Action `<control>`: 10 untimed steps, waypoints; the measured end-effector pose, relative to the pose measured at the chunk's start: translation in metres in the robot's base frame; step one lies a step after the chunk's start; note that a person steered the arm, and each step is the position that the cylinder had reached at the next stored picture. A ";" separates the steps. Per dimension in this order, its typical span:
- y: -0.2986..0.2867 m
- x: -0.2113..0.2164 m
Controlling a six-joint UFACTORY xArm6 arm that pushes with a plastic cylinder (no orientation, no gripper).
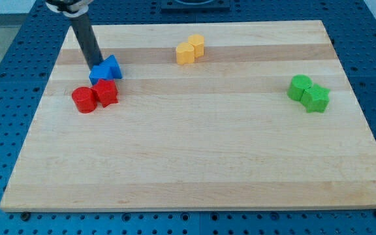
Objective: Move the blue triangle parallel right to the blue cube
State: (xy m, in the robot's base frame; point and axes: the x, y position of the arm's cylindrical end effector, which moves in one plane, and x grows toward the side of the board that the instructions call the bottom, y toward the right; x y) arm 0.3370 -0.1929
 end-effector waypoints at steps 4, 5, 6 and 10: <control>0.020 -0.006; 0.030 -0.014; 0.033 -0.014; 0.071 0.013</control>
State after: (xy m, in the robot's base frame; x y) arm 0.3500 -0.1215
